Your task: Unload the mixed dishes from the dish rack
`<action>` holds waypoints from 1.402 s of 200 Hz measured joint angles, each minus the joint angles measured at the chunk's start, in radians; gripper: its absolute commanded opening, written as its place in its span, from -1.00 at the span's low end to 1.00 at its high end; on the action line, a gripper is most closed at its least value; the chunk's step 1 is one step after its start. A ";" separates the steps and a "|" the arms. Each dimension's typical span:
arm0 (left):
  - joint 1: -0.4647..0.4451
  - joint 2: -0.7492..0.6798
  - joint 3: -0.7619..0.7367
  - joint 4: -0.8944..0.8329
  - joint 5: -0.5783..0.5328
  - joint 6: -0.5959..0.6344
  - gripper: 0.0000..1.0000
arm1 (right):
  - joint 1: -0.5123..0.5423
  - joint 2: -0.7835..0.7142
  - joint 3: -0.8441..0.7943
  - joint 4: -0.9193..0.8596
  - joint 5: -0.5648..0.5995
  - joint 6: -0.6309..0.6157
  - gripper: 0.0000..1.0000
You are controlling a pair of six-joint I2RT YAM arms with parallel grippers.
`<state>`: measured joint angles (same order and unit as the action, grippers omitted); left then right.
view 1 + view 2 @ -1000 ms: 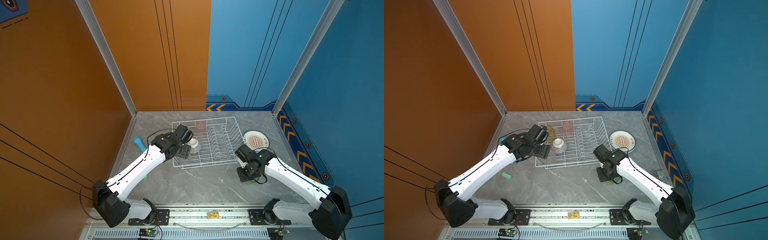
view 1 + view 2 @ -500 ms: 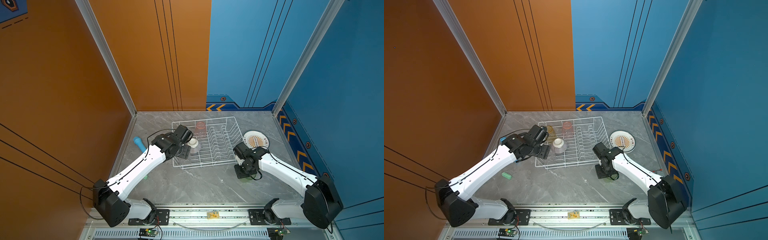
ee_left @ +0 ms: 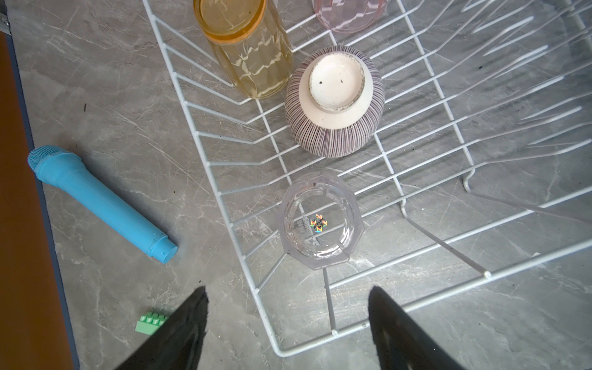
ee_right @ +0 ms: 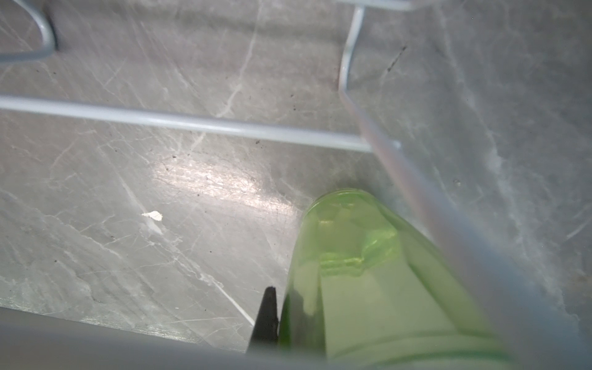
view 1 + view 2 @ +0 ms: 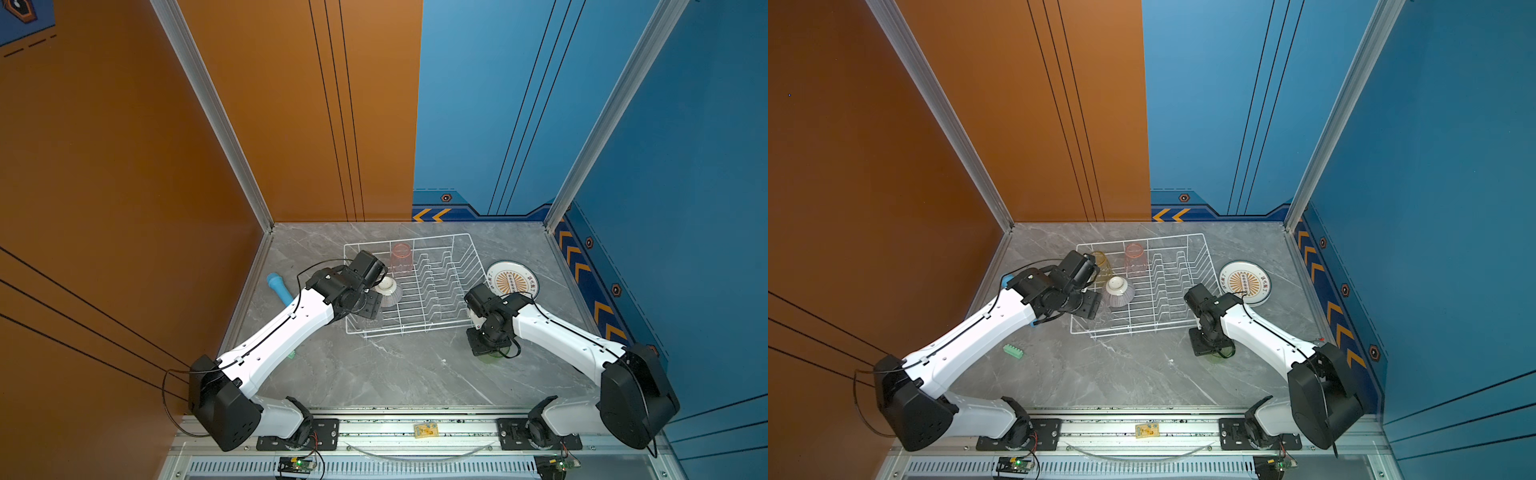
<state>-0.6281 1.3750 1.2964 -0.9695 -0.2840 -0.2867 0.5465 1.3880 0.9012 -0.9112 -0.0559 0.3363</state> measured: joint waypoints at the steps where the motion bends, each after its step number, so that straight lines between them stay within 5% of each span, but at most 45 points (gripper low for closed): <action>1: 0.000 0.000 0.000 0.000 0.000 0.000 0.60 | 0.000 0.000 0.000 0.000 0.000 0.000 -0.82; 99: 0.005 0.003 -0.008 0.000 0.017 0.000 0.60 | -0.003 -0.036 0.003 0.003 0.009 -0.005 0.13; 194: 0.006 0.054 -0.020 0.000 0.061 -0.001 0.63 | -0.013 -0.257 0.142 -0.023 -0.040 -0.007 0.29; 280: 0.065 0.159 -0.020 0.014 0.114 0.012 0.63 | -0.052 -0.280 0.147 -0.024 -0.057 -0.008 0.30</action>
<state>-0.5632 1.5337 1.2766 -0.9550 -0.1696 -0.2749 0.4946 1.1076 1.0485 -0.9348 -0.1131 0.3283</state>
